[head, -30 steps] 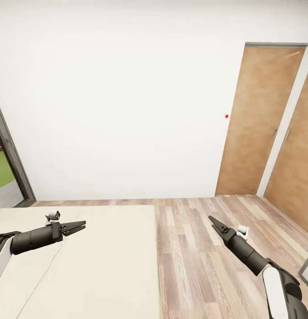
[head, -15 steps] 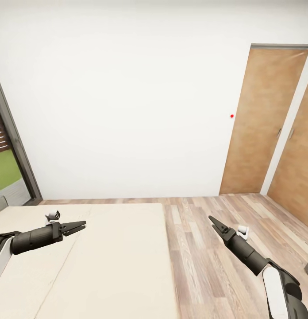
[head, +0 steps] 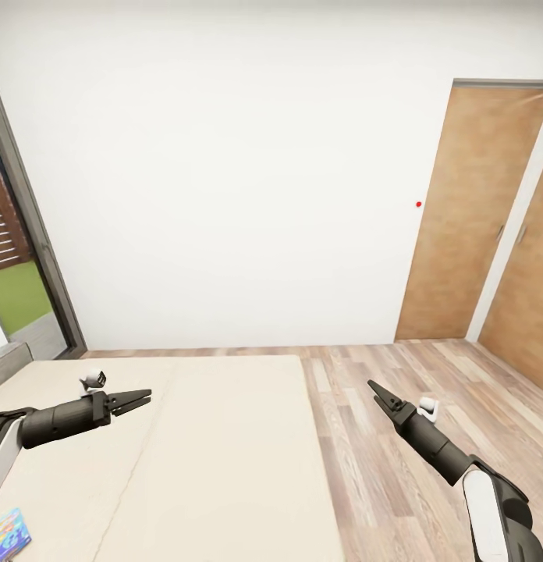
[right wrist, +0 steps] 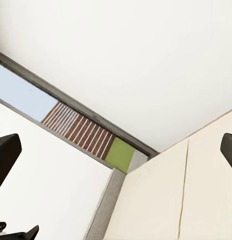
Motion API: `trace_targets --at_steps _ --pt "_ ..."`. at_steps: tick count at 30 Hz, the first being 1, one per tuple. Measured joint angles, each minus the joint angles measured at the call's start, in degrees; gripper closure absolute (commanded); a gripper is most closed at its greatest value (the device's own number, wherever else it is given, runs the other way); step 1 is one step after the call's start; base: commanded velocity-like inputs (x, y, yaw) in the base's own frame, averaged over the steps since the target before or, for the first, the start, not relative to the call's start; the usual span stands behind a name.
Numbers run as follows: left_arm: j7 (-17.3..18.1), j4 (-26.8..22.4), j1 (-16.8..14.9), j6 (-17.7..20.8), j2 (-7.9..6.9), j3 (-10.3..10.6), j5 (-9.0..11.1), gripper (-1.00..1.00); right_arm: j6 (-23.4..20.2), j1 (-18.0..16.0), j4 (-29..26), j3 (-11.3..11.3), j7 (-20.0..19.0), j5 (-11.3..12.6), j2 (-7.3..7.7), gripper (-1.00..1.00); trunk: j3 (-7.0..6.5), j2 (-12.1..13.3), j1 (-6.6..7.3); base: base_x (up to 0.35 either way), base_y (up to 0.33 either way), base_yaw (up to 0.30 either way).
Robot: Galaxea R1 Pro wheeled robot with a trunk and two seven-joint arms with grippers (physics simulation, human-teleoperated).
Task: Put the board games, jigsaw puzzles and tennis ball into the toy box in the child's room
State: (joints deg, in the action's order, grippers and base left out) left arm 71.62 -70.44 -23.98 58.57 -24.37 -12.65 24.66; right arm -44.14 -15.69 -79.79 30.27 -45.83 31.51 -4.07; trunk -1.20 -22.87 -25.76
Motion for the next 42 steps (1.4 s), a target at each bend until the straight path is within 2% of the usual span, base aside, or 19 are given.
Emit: trace_targets --at_steps 6,24,42 --pt "0.01 0.01 0.00 -0.02 -0.01 0.00 0.01 -1.00 0.00 0.00 -0.01 0.00 0.00 -0.01 0.00 -1.00 0.00 0.00 0.00 -0.008 0.183 0.000" --pt "0.01 0.01 0.00 0.00 -0.02 0.00 0.01 -1.00 0.00 0.00 -0.01 0.00 0.00 -0.01 -0.01 -1.00 0.00 0.00 0.00 -0.001 0.037 0.000" --pt "0.00 0.00 0.00 0.02 -0.02 0.00 0.00 -1.00 0.01 0.00 -0.07 -0.04 0.30 -0.08 -0.12 -1.00 0.00 0.00 0.00 0.000 0.234 0.000"
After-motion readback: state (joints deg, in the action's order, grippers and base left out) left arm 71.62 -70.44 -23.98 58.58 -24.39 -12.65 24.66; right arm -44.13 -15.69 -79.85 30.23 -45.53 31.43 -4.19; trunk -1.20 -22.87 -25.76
